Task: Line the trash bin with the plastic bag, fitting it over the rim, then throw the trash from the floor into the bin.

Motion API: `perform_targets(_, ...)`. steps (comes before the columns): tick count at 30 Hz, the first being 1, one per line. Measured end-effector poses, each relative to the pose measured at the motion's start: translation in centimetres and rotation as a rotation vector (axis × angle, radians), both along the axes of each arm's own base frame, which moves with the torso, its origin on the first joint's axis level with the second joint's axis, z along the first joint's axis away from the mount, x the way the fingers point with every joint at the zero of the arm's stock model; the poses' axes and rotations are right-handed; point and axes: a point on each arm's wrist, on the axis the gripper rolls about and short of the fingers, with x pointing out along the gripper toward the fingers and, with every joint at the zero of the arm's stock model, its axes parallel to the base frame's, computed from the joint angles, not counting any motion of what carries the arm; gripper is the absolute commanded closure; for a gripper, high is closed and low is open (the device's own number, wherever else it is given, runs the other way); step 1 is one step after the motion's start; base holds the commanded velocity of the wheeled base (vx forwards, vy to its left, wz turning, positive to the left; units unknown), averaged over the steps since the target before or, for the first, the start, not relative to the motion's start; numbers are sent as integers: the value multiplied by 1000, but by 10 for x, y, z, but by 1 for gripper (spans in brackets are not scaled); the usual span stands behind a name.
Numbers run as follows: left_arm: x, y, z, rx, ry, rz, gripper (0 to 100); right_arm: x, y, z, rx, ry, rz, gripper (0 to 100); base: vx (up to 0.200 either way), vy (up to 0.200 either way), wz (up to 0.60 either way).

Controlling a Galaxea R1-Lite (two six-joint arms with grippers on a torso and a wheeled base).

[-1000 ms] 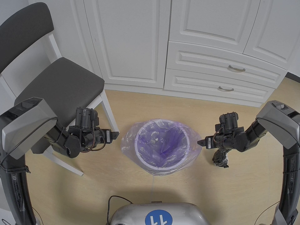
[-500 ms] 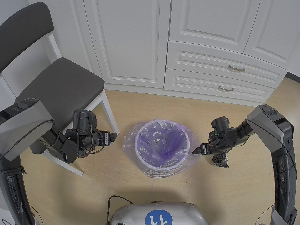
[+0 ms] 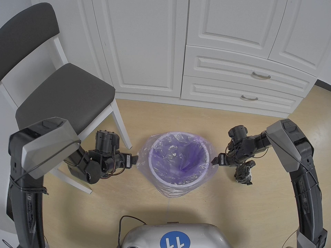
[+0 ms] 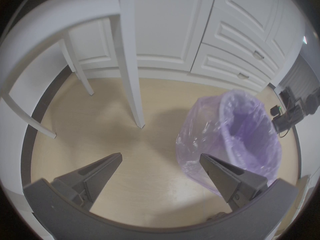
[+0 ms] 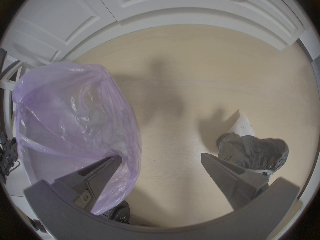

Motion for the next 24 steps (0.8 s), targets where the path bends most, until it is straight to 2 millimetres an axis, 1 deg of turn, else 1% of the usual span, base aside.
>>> perform_targets(4,16,-6,-26,40,14,-25,0,0,0,-5,5,15,-17,0,0,0,0)
perform_targets(8,26,-11,-46,57,62,-50,0,1,0,-7,16,15,-35,0,0,0,0)
perform_targets(10,33,-13,-50,58,80,-58,0,2,1,-7,24,6,-45,0,0,0,0)
perform_targets(12,43,-17,-50,56,82,-65,0,3,1,-8,30,-2,-53,0,0,0,0)
perform_targets(16,70,-25,-47,48,65,-68,0,4,2,-9,39,-11,-63,0,0,0,0)
perform_targets(20,93,-29,-48,49,66,-66,0,5,3,-10,44,-16,-68,0,0,0,0)
perform_targets(22,101,-30,-54,56,87,-66,0,5,3,-11,45,-17,-71,0,0,0,0)
perform_targets(24,107,-30,-69,72,129,-71,0,5,3,-11,47,-19,-73,0,0,0,0)
